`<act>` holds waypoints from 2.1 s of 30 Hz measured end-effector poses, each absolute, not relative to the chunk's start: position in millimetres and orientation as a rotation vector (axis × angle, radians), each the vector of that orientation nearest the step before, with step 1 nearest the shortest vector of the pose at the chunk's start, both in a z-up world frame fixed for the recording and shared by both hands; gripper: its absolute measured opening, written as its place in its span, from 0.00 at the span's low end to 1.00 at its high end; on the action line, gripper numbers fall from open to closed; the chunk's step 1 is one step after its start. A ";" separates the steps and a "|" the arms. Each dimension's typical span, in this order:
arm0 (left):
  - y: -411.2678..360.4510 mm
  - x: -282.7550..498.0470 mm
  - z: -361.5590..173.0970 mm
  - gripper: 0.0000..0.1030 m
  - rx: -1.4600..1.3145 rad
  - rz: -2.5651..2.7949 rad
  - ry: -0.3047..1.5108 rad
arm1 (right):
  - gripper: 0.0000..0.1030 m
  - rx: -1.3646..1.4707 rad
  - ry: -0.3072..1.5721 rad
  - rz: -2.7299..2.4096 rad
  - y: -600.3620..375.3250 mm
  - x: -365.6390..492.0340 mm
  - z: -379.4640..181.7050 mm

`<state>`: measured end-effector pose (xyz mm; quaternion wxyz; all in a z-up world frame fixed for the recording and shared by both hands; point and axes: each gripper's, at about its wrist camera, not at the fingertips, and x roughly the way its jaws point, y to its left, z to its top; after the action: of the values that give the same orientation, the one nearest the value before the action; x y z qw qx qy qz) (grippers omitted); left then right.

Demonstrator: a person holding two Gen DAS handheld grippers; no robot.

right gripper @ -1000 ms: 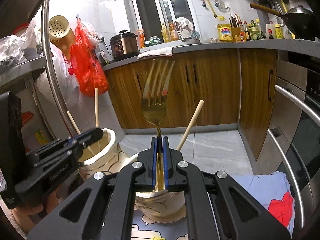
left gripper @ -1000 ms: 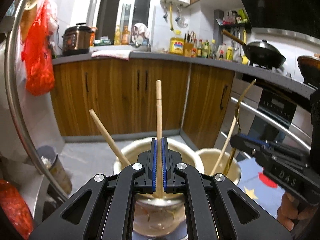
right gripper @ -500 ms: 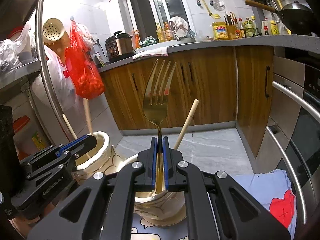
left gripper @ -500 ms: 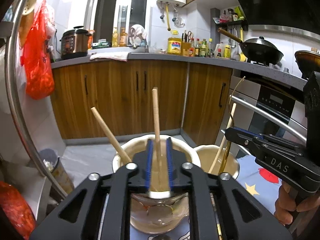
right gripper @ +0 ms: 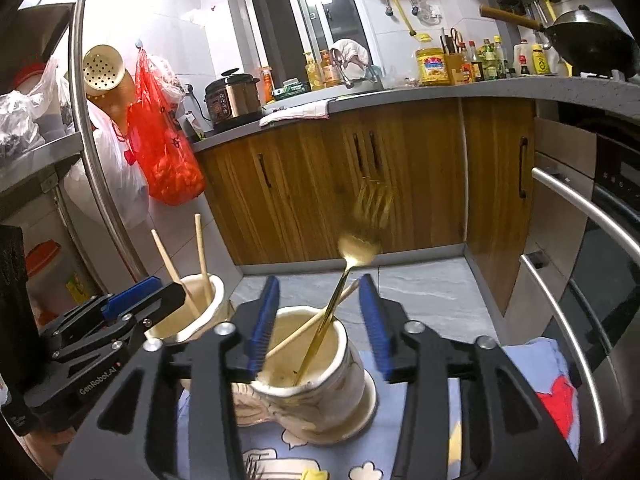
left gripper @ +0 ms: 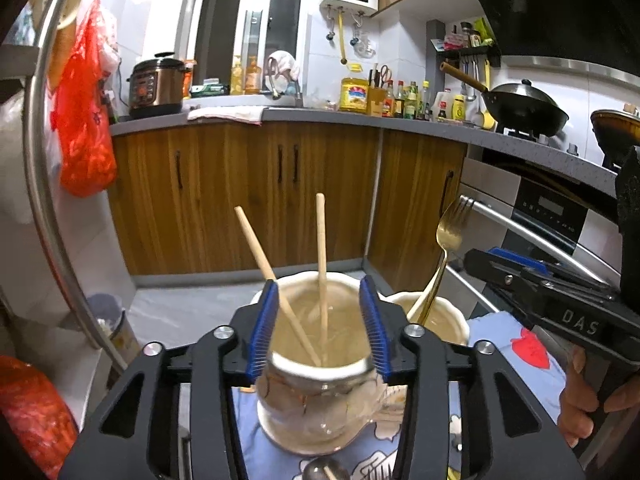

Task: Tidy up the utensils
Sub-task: 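Open the right tool while the left tool opens, dropping fork and chopstick into holder, then withdraw both open tools from the holder back over the cloth, then grasp the large silver spoon with the left tool while the right tool grasps a small teaspoon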

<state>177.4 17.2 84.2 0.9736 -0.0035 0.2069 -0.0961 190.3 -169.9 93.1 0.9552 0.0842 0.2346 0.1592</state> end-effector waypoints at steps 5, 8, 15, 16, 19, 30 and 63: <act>23.0 148.5 96.7 0.67 -0.013 -0.176 0.412 | 0.64 0.184 0.491 0.313 -181.7 167.5 105.9; 26.2 129.9 103.6 0.80 -0.011 -0.154 0.414 | 0.77 0.183 0.501 0.307 -185.3 151.0 112.9; 34.4 86.7 112.0 0.92 -0.026 -0.091 0.424 | 0.95 0.189 0.512 0.296 -192.7 106.9 124.2; 35.0 83.0 112.2 0.93 -0.026 -0.087 0.428 | 0.95 0.189 0.511 0.294 -193.4 101.4 123.8; 37.0 68.0 108.2 0.94 -0.037 -0.075 0.443 | 0.95 0.187 0.519 0.280 -194.7 86.8 120.6; 43.7 58.1 70.5 0.94 -0.084 -0.045 0.538 | 0.95 0.171 0.563 0.198 -200.7 69.9 83.2; 43.0 77.7 -19.2 0.89 0.013 -0.147 0.838 | 0.89 0.197 0.772 0.172 -216.9 102.8 0.6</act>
<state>77.7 43.0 -19.2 0.9109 0.0064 0.4064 -0.0714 102.8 -216.9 0.6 0.9180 0.0958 0.3755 0.0836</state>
